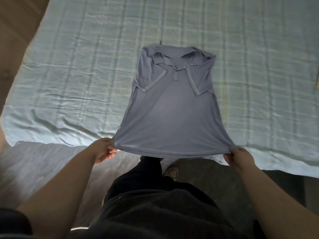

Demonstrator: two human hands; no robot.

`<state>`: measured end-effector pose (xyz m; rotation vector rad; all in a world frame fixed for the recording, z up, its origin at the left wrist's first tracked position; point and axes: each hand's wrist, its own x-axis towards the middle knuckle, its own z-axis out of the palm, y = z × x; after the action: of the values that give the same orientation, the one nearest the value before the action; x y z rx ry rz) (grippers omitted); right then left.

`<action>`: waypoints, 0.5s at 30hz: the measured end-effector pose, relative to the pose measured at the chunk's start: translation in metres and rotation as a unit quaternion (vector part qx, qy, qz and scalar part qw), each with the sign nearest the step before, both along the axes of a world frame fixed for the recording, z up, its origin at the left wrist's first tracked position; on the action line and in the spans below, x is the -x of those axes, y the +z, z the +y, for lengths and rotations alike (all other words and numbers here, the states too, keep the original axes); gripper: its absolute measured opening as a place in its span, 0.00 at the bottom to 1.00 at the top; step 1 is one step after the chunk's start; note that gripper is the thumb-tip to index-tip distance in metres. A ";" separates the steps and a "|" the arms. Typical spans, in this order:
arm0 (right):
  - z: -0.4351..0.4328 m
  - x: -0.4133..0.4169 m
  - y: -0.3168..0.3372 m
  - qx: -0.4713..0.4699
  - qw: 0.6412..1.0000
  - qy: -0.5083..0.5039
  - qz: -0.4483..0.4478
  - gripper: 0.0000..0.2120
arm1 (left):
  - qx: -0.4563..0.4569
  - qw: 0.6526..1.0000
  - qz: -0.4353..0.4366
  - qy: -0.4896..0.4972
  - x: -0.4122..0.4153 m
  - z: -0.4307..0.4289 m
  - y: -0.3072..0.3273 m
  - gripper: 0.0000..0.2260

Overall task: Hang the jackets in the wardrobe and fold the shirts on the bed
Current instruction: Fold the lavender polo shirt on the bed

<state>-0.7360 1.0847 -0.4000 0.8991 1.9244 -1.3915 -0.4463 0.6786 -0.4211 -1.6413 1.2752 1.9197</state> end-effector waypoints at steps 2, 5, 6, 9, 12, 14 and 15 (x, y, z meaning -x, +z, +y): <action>-0.023 0.019 0.012 0.018 1.000 -0.017 -0.004 0.05 | -0.006 1.000 -0.012 -0.001 0.021 -0.019 0.011 0.04; -0.052 0.049 0.026 0.011 0.999 -0.025 0.026 0.05 | 0.030 1.000 -0.004 -0.007 0.051 -0.047 0.025 0.06; -0.064 0.062 0.030 -0.003 0.999 -0.020 0.037 0.06 | 0.040 0.999 0.013 -0.009 0.064 -0.059 0.029 0.06; -0.100 0.103 0.044 -0.001 0.997 -0.043 0.069 0.17 | 0.046 0.995 0.079 0.030 0.107 -0.092 0.040 0.05; -0.135 0.144 0.047 0.026 0.990 -0.087 0.106 0.19 | 0.044 0.985 0.109 0.125 0.157 -0.131 0.037 0.04; -0.160 0.172 0.045 0.044 0.988 -0.091 0.117 0.16 | 0.024 0.981 0.133 0.137 0.193 -0.156 0.034 0.06; -0.172 0.187 0.041 0.052 0.986 -0.096 0.126 0.15 | 0.010 0.980 0.144 0.135 0.211 -0.167 0.031 0.07</action>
<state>-0.9231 0.9129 -0.3586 0.9142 1.9669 -1.7766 -0.6569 0.5118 -0.3904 -1.6640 1.2262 2.3864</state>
